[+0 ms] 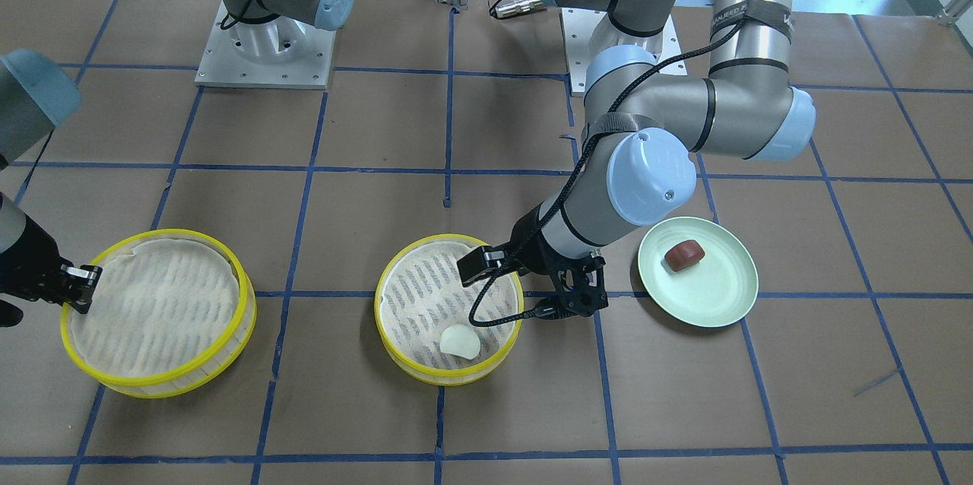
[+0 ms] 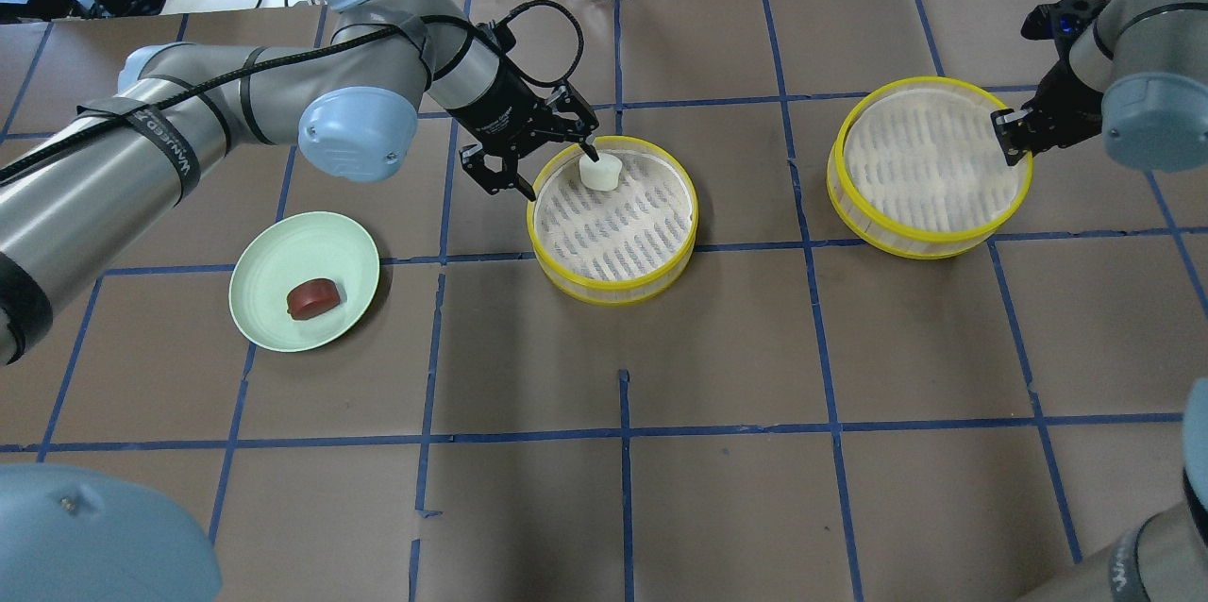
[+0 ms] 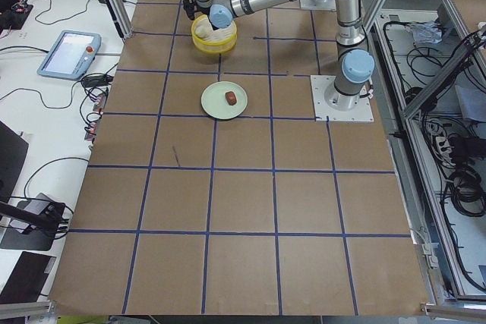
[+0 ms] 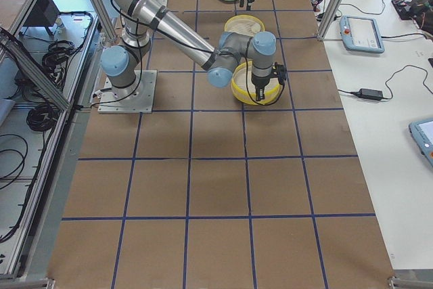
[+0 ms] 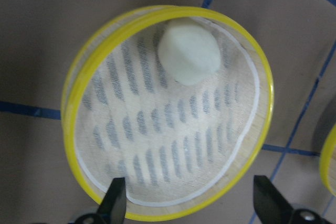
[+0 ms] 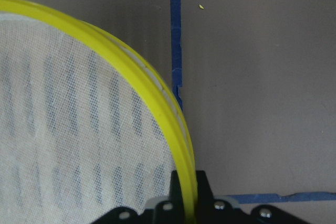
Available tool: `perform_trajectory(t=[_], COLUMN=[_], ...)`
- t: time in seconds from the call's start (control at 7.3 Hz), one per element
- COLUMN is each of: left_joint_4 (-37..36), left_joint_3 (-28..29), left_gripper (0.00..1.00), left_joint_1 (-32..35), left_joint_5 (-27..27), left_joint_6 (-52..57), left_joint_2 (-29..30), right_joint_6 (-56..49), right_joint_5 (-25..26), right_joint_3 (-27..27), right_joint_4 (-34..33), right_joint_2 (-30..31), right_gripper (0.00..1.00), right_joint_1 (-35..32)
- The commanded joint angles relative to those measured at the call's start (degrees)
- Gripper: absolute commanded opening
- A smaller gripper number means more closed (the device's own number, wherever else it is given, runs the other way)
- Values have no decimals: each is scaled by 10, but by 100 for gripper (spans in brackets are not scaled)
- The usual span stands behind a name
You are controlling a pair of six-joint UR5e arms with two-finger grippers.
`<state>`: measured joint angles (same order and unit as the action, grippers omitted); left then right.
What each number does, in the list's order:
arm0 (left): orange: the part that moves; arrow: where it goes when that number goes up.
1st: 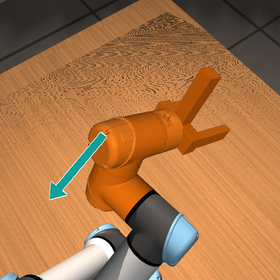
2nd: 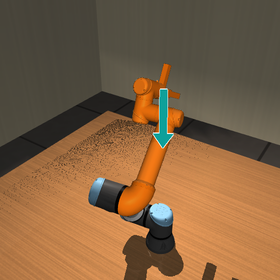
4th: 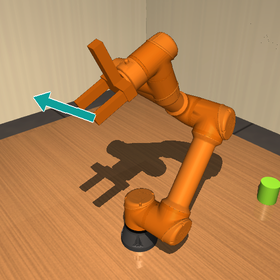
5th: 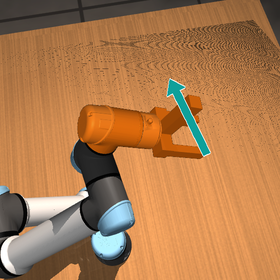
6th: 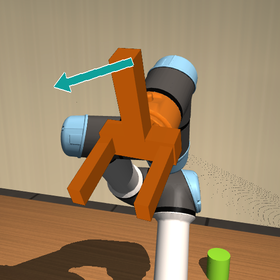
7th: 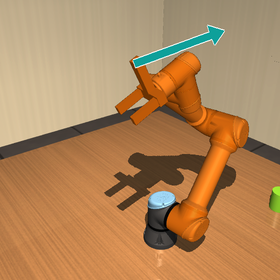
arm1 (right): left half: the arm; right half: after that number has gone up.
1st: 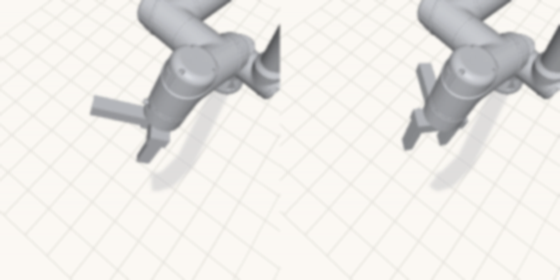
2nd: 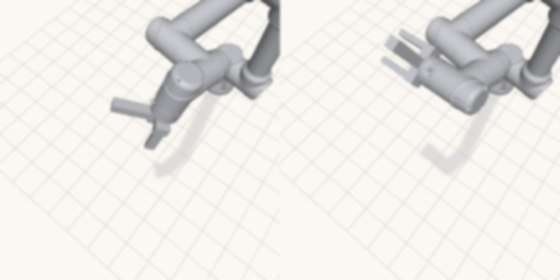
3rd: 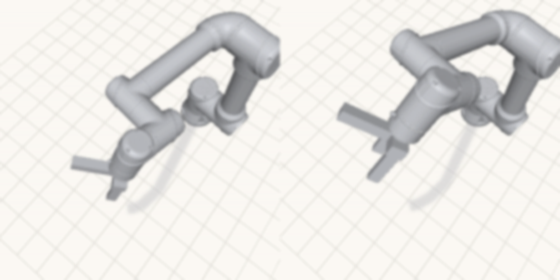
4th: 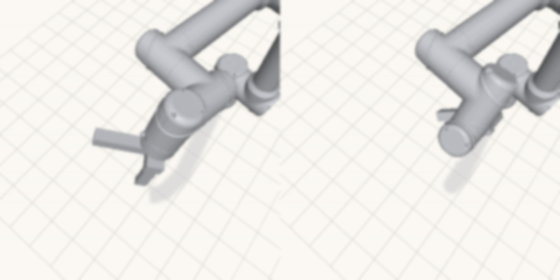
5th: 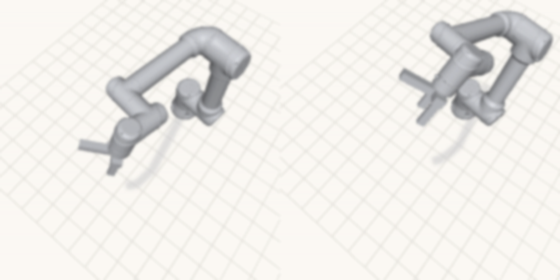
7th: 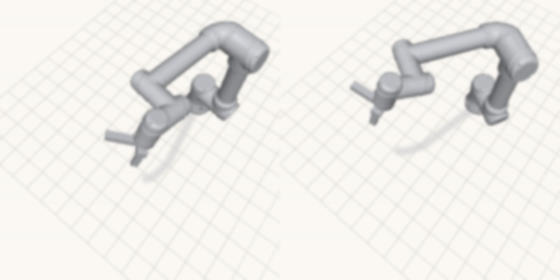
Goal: Stack buns with steamer
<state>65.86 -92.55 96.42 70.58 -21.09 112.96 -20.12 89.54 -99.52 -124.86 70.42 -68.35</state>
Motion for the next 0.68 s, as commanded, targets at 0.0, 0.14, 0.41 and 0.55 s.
perform_trajectory(t=[0.0, 0.14, 0.41, 0.55], left_joint_4=[3, 2, -6, 1], left_joint_3=[-6, -29, -77, -83], left_gripper=[100, 100, 100, 100], left_joint_1=[-13, -38, -139, -189], left_joint_5=[254, 288, 279, 279], left_joint_6=[247, 303, 431, 450], left_joint_2=[-2, -3, -12, -12], right_joint_6=[126, 193, 328, 403], right_joint_5=[4, 22, 27, 22], right_joint_3=[40, 69, 104, 98], right_joint_4=[42, 62, 109, 114], right_joint_2=[8, 5, 1, -3], right_gripper=[18, 19, 19, 18], right_joint_1=[-82, -126, -218, -262])
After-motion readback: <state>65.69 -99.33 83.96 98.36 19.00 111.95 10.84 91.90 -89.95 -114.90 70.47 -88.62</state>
